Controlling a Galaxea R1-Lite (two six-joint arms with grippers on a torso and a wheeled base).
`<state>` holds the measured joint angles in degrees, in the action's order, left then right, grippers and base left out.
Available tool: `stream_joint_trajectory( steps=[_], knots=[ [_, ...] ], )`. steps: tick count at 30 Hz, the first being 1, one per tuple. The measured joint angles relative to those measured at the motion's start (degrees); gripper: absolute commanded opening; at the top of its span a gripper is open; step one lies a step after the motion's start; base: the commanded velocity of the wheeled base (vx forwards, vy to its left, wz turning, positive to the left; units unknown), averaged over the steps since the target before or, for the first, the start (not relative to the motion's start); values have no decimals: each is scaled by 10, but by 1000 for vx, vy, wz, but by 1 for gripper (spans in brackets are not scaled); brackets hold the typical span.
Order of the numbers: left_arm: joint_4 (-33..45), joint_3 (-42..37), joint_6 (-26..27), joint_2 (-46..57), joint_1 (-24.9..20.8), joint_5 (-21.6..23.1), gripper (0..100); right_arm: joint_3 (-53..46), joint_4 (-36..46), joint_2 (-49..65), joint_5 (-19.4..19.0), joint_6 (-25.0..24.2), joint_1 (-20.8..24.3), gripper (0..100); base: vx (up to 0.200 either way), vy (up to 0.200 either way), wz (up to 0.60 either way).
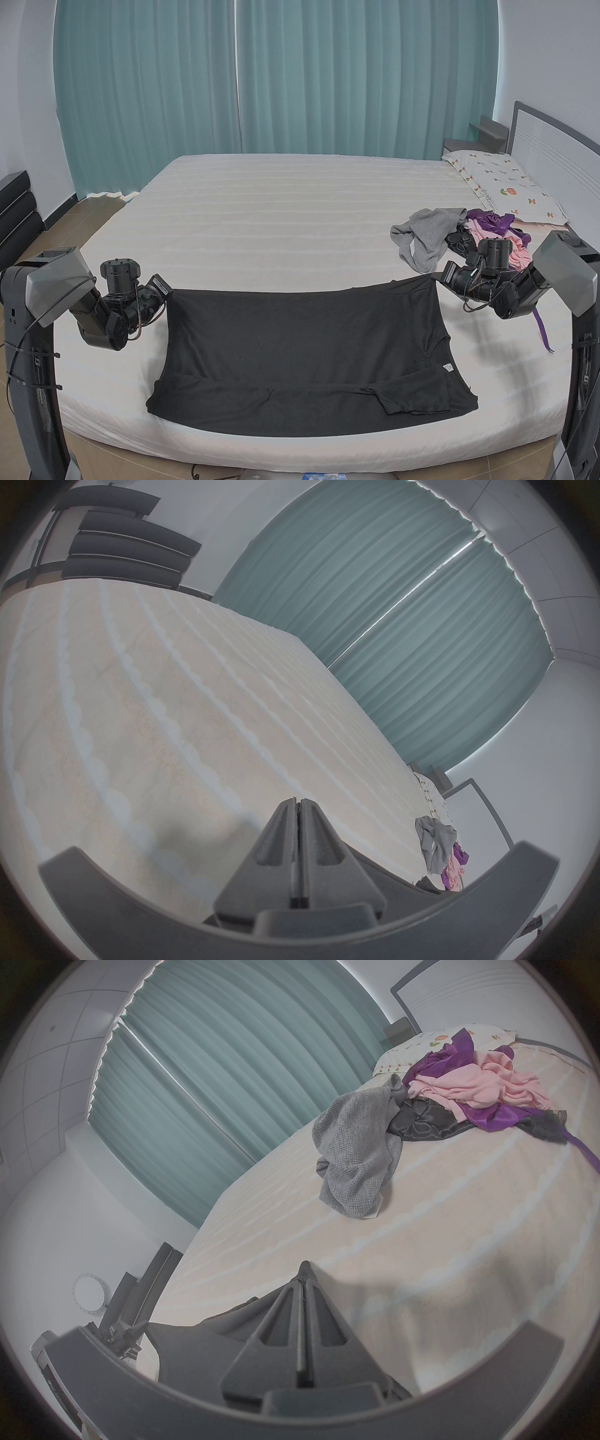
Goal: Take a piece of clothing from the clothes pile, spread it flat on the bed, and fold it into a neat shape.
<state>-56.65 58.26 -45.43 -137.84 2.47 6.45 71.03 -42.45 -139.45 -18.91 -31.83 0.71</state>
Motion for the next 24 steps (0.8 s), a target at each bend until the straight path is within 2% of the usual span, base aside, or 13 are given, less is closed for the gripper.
stream_joint_trajectory(
  steps=[13,17,24],
  knots=[
    [0,-79,1,47,-2,6,0,-130,-9,59,-58,4,-14,0,0,0,0],
    [0,-100,1,56,-3,6,0,-163,-12,73,-65,5,-17,0,0,0,0],
    [-1,-139,3,73,-2,6,0,-225,-64,87,-73,5,-26,0,0,0,0]
  ],
)
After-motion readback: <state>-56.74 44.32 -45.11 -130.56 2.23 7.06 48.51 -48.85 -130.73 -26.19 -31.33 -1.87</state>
